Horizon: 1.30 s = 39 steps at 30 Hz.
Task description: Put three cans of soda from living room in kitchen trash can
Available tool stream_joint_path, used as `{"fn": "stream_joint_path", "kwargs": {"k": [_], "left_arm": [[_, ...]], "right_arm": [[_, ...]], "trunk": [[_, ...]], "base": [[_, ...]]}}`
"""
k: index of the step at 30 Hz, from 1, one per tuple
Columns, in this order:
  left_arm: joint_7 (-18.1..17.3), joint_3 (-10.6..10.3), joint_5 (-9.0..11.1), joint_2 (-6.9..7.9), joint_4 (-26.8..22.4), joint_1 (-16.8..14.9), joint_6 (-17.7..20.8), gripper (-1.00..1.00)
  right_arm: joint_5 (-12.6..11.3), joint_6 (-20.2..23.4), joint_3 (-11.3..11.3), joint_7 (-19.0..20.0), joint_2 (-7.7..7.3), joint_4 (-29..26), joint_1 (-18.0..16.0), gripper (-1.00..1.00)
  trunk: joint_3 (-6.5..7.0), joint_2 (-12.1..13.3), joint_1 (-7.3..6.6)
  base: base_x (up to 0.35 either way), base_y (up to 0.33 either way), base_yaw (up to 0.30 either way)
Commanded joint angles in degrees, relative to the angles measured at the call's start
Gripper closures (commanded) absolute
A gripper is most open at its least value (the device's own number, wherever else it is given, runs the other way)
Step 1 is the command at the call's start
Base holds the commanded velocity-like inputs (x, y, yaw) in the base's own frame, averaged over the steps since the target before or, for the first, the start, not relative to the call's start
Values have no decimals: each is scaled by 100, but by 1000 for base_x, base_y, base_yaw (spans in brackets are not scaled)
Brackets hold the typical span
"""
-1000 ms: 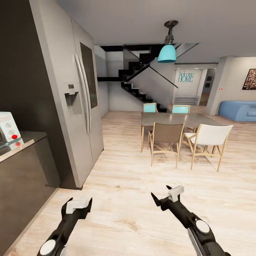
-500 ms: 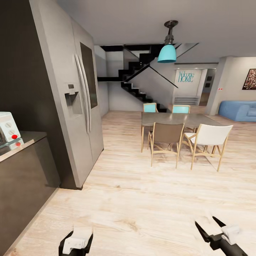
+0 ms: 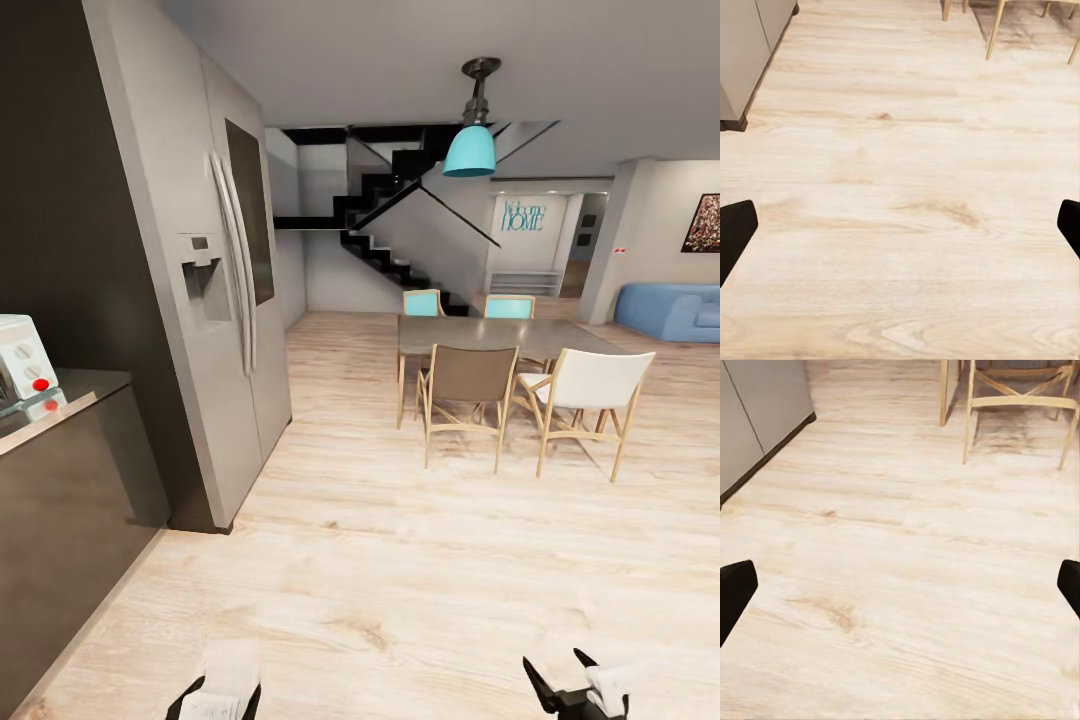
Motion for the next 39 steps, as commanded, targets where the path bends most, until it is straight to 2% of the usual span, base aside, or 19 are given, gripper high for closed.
{"fn": "stream_joint_path", "kwargs": {"k": [1, 5, 10, 14, 15, 28, 33, 39], "left_arm": [[0, 0, 0, 1, 24, -2, 0, -100], [0, 0, 2, 4, 81, -7, 1, -100], [6, 1, 1, 7, 104, -11, 27, -100], [10, 2, 5, 12, 105, -70, 60, -100], [14, 7, 3, 13, 118, -176, 71, -100], [10, 9, -1, 14, 148, -265, 90, -100], [16, 8, 0, 14, 240, -265, 68, -100], [14, 8, 1, 14, 270, -266, 62, -100]], "right_arm": [[20, -2, 132, -161, -1, 52, -1, -100], [67, -8, 583, -661, 3, 195, -1, -100], [50, -16, 846, -1105, 11, 266, -2, -100], [39, -14, 939, -1329, 15, 289, -2, -100], [47, -13, 975, -1389, 16, 295, -2, -100], [95, -18, 1074, -1429, 11, 300, -2, -100], [89, -21, 1148, -1430, 106, 307, -2, -100], [60, -20, 1177, -1430, 147, 311, -2, -100]], "trunk": [[0, 0, 0], [0, 0, 0], [0, 0, 0], [0, 0, 0], [0, 0, 0], [0, 0, 0], [7, 0, 0], [36, 0, 0]], "base": [[0, 0, 0], [0, 0, 0], [71, 0, 0], [219, 0, 0], [281, 0, 0], [235, 0, 0], [47, 0, -28], [14, 0, -122]]}}
